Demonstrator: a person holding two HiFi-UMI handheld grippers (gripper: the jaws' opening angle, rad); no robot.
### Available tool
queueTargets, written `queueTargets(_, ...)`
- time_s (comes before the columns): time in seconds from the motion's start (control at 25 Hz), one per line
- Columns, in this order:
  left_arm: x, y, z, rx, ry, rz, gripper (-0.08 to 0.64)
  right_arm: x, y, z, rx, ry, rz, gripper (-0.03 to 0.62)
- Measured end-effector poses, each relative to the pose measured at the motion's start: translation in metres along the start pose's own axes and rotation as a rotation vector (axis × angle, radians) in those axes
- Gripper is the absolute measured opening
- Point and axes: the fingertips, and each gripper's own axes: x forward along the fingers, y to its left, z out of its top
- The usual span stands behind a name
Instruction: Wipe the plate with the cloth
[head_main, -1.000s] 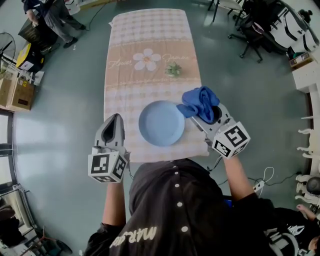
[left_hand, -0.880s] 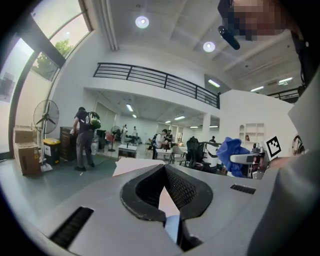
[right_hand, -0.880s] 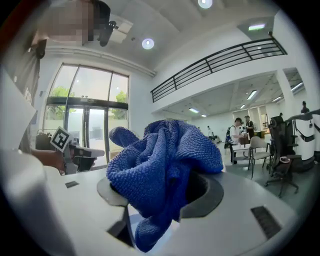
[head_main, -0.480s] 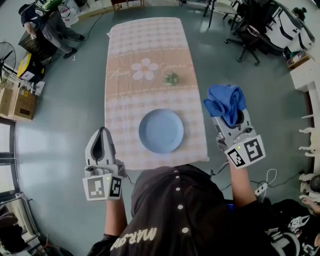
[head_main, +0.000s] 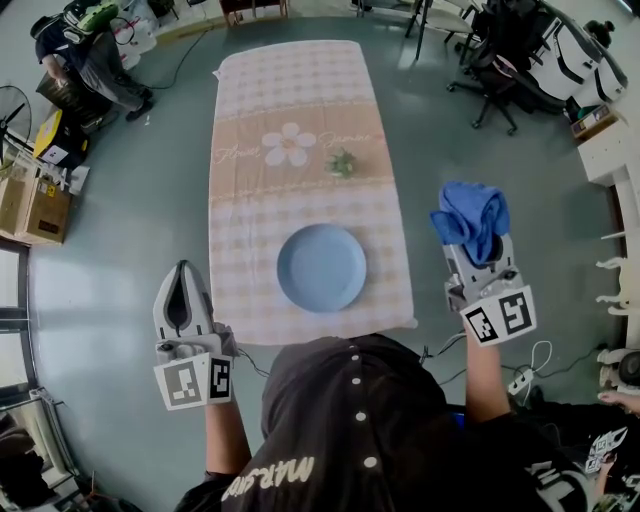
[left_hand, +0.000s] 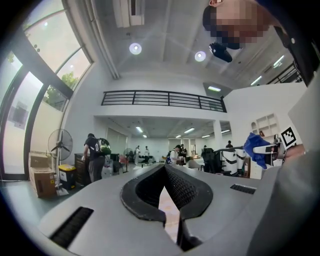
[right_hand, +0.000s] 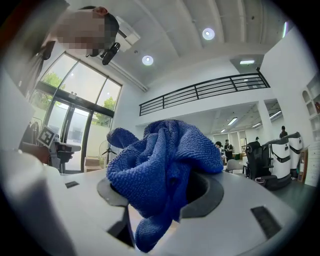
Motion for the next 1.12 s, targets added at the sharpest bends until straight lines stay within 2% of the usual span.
queueTargets(0.28, 0.001, 0.01, -0.006, 0.015, 0.002, 0.049, 0.017, -0.007, -0.009, -0.011, 0.017, 0.014, -0.041, 0.232)
queueTargets(0.64, 0.006, 0.003, -0.012, 0.0, 0.021, 0.035, 0.017, -0.004, -0.002, -0.008, -0.018, 0.015, -0.028, 0.232)
queueTargets(1.12, 0.01, 0.003, -0.009, -0.005, 0.027, 0.029, 0.017, 0.004, 0.009, -0.005, -0.013, 0.025, 0.002, 0.23)
